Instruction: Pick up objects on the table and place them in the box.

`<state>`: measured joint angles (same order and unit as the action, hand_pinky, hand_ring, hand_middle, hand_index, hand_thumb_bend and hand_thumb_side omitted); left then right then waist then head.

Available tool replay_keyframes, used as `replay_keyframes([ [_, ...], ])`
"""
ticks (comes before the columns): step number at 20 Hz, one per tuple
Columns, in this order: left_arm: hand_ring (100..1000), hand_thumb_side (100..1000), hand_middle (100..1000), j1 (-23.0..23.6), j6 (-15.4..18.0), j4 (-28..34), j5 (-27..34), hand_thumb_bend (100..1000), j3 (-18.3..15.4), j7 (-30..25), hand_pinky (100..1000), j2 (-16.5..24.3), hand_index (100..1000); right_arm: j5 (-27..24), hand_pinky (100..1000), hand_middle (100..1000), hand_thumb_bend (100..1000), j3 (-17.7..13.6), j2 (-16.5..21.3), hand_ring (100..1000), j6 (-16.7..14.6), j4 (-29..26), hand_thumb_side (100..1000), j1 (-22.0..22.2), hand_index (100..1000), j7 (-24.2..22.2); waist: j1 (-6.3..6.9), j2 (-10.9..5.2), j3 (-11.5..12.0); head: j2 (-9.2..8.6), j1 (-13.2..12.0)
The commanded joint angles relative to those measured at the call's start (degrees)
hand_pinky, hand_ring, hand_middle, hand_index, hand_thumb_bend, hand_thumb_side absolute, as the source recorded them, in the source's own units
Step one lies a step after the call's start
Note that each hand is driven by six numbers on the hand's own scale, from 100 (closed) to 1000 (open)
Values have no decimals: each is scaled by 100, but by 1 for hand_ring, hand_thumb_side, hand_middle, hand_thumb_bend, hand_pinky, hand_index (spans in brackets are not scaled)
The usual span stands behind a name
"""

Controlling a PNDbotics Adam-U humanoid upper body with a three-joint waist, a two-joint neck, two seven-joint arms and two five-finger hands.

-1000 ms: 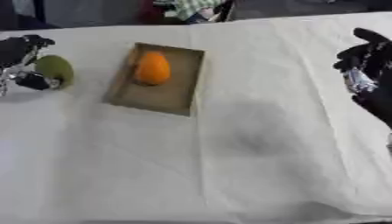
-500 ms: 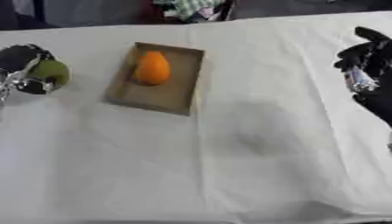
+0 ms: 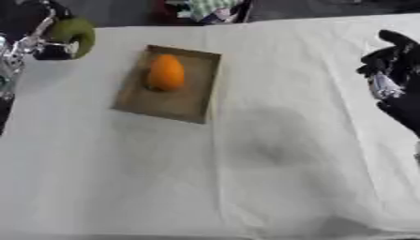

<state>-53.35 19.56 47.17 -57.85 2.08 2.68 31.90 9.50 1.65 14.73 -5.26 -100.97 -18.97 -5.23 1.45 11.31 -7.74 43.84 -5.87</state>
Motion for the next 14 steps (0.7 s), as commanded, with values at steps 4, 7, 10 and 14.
replay_keyframes([
  [4,475,166,491,-317,132,108,-64,100,199,-126,583,-482,690,-28,740,618,100,12,15,629,-11,-64,445,-89,914,-27,-6,-66,-63,28,-120],
  [7,520,152,551,-312,180,4,-234,100,266,-166,608,-680,757,-34,740,618,100,11,8,628,-9,-67,444,-102,914,-27,-3,-45,-108,28,-143],
  [10,575,135,619,-247,201,-113,-419,100,309,-199,639,-784,826,-38,740,618,100,6,5,628,-3,-65,444,-93,914,-21,9,-39,-126,28,-149],
  [14,646,328,722,-179,189,-258,-583,282,305,-265,687,-834,890,-39,740,618,100,10,-7,629,-8,-73,446,-96,914,-33,27,-41,-118,28,-138],
])
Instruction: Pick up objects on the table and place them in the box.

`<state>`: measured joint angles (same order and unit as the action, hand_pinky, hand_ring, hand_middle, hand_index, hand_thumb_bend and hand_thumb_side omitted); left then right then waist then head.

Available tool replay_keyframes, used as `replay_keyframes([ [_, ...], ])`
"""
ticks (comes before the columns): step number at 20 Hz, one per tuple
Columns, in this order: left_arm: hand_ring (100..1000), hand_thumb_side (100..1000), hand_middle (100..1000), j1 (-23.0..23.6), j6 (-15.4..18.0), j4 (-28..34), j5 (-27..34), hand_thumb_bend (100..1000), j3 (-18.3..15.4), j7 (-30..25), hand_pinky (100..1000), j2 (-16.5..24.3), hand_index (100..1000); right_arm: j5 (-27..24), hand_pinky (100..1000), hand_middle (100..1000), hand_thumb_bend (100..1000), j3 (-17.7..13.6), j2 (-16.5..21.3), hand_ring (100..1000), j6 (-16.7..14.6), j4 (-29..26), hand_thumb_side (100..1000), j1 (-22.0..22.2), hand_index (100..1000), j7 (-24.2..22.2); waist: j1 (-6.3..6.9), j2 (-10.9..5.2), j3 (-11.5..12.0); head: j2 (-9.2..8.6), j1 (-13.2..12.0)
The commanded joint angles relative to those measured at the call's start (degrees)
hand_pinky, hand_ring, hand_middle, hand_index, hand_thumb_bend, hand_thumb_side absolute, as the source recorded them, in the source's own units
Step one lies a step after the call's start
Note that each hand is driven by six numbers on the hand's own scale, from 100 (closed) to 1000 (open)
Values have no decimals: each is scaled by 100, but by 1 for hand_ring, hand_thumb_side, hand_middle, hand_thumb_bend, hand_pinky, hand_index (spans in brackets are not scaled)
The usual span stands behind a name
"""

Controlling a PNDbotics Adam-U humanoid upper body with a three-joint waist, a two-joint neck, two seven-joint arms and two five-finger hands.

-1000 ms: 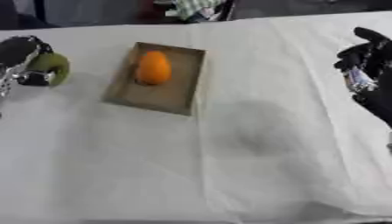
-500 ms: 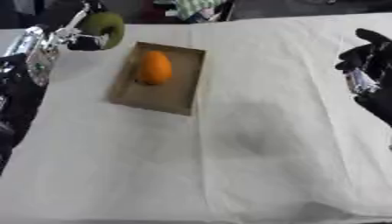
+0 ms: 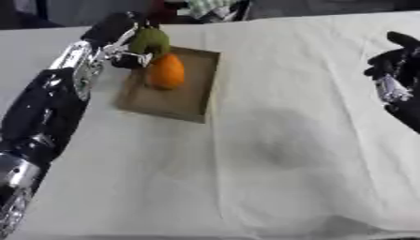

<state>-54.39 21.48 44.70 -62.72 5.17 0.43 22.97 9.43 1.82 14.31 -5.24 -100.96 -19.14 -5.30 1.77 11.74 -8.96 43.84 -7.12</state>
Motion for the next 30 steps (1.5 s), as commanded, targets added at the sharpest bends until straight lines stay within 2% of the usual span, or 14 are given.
replay_keyframes([
  [1,660,394,738,-63,-11,-40,-141,325,-8,-57,695,58,898,-32,740,618,100,-8,34,629,-10,-75,445,-78,914,-29,-2,-84,5,28,-10],
  [3,693,526,770,-47,-31,-98,-214,411,-31,-73,712,57,913,-31,740,618,100,-12,33,629,-8,-74,445,-73,914,-27,1,-84,5,28,-8],
  [4,719,625,797,-43,-43,-133,-243,470,-46,-75,729,54,925,-32,740,618,100,-12,34,629,-7,-74,445,-72,914,-27,2,-83,3,28,-7],
  [8,800,877,877,-64,-67,-301,-255,615,-144,-87,771,25,959,-33,741,617,100,-14,28,629,-7,-73,445,-69,914,-31,3,-80,-10,28,-13],
  [10,825,956,899,-84,-81,-317,-125,619,-216,-37,780,24,972,-34,741,617,100,-16,30,629,-6,-71,444,-67,914,-29,5,-78,-13,28,-12],
  [11,827,966,901,-91,-86,-317,-39,614,-239,-19,780,27,973,-34,741,617,100,-15,30,629,-6,-71,445,-67,914,-30,6,-78,-14,28,-13],
  [12,835,1000,910,-100,-89,-305,86,572,-275,5,784,29,977,-35,741,617,100,-16,28,629,-7,-71,445,-66,914,-31,8,-78,-14,28,-11],
  [16,831,1000,902,-103,-81,-121,819,533,-351,20,786,110,974,-31,741,617,100,-25,31,628,-6,-68,444,-62,914,-28,10,-79,-11,28,6],
  [20,825,1000,889,-22,-93,369,1846,481,-334,-123,784,309,965,-26,741,616,100,-35,37,628,-7,-63,446,-57,914,-21,11,-83,8,28,32],
  [22,804,1000,858,77,-121,735,2397,462,-306,-206,772,434,946,-23,741,616,100,-42,41,629,-7,-63,445,-54,914,-17,12,-85,26,28,55],
  [23,765,990,809,134,-151,928,2661,411,-290,-238,750,495,921,-20,741,617,100,-44,44,629,-7,-62,446,-54,914,-16,12,-85,33,28,63],
  [25,744,968,778,355,-152,1505,3366,296,-284,-218,737,657,902,-13,741,617,100,-57,55,629,-8,-63,446,-55,914,-8,9,-84,62,28,92],
  [28,710,896,734,882,-182,2562,4562,217,-294,-226,712,936,871,-2,741,616,100,-79,73,629,-9,-64,447,-63,914,10,10,-75,108,10,134],
  [30,688,879,709,1287,-250,3254,5210,189,-344,-237,696,1102,855,3,741,617,100,-84,78,629,-11,-65,449,-71,914,14,10,-68,139,7,144],
])
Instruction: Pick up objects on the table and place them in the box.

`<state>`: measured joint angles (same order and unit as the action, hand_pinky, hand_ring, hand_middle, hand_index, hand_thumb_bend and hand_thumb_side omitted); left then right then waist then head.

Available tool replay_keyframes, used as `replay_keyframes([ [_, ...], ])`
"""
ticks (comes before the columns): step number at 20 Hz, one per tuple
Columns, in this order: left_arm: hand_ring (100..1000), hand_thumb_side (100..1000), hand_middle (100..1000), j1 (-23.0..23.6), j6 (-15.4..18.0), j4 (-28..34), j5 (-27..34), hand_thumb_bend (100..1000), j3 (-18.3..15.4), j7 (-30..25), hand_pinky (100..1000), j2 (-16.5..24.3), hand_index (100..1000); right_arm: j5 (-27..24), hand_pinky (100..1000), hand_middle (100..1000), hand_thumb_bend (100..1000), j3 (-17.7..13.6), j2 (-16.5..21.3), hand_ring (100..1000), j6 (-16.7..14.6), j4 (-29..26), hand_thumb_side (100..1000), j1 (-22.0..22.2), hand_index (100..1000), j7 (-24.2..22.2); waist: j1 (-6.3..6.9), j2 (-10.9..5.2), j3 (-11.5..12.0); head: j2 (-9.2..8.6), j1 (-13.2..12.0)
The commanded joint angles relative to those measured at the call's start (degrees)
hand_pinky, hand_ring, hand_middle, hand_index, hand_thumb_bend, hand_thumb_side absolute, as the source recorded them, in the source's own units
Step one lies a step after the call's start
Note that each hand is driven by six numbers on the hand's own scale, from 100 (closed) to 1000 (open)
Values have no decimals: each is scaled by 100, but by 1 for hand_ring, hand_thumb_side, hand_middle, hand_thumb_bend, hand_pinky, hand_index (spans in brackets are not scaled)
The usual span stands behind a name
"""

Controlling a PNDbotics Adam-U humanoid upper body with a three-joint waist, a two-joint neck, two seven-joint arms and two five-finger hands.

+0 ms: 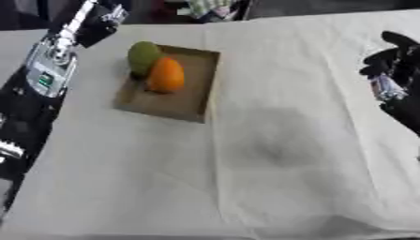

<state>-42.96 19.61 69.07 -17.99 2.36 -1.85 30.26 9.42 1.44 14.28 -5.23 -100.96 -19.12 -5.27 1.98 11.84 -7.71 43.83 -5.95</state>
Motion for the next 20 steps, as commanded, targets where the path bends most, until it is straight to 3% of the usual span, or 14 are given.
replay_keyframes([
  [1,687,878,707,380,-98,1155,1015,186,-96,-11,694,448,854,6,741,617,100,-48,83,629,-14,-68,449,-82,914,11,-9,-74,28,0,22],
  [6,656,889,671,1604,-198,2528,1871,138,-266,-111,678,607,826,11,741,617,100,-67,105,629,-25,-83,452,-103,914,19,0,-64,110,-8,62],
  [11,636,913,643,2509,-288,3257,2269,117,-405,-365,671,376,812,-70,739,615,100,-83,101,627,-26,-105,458,-93,912,36,12,-74,190,23,93],
  [20,630,934,632,3262,-428,3696,2254,107,-645,-518,669,-416,798,-128,739,615,100,-97,94,627,-18,-124,459,-94,912,37,7,-67,229,29,65],
])
